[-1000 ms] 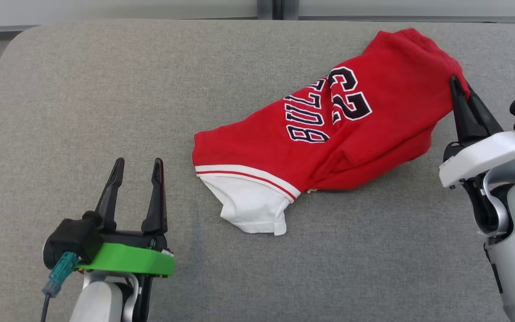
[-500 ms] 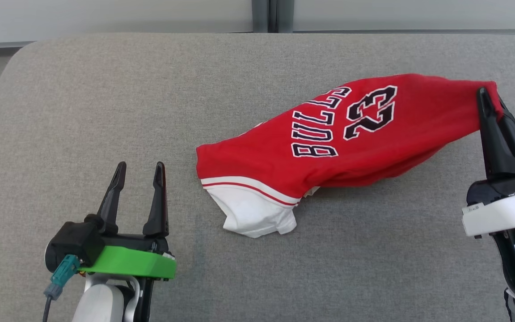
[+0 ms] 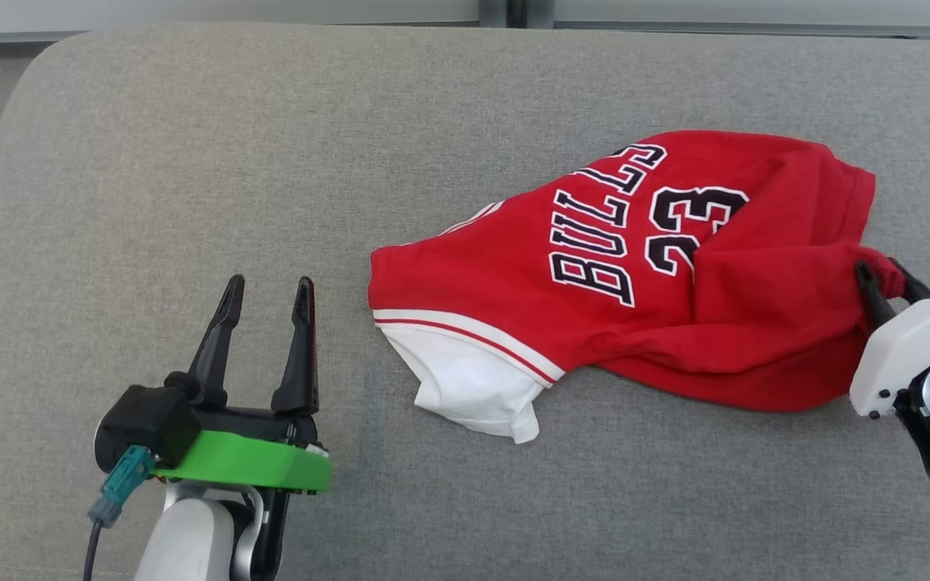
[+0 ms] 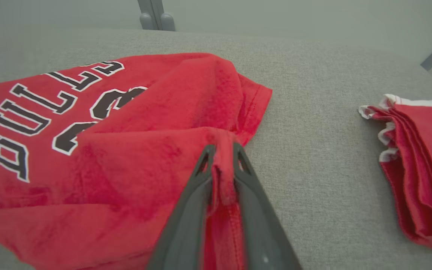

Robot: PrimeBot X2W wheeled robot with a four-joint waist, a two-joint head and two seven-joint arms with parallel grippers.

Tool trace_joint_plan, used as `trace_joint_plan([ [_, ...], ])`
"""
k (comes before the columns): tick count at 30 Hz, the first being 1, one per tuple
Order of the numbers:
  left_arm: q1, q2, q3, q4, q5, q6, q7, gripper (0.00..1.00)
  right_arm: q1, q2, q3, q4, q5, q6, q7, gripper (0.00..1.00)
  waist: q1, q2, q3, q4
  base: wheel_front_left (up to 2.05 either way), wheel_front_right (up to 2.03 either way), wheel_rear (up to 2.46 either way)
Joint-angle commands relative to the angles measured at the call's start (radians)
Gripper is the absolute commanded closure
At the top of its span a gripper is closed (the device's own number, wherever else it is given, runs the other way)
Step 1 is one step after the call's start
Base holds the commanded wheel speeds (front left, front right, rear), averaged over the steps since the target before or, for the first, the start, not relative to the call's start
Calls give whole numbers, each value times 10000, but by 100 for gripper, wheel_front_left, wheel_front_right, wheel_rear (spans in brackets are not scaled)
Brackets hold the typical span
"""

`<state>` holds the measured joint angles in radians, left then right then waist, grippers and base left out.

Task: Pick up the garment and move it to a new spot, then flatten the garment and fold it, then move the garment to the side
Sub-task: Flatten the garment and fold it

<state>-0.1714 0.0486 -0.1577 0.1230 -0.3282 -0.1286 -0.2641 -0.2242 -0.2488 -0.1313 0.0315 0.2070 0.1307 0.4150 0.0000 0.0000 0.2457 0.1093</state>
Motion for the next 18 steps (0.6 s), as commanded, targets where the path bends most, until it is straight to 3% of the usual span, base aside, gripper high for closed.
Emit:
trace_joint_plan([
  [1,-136,35,58,11,-98,-29,1,0,-152,44,-159,222,-191,-4,-105,0,0,0,124,169,0,0,0],
  [11,141,34,494,42,5,-30,1,0,410,689,-1619,299,-1372,-7,-1768,0,0,0,-119,-128,0,0,0],
  [18,367,35,804,9,174,-30,-1,0,1104,1345,-1945,-216,-1712,-7,-3880,0,0,0,-491,-721,0,0,0],
])
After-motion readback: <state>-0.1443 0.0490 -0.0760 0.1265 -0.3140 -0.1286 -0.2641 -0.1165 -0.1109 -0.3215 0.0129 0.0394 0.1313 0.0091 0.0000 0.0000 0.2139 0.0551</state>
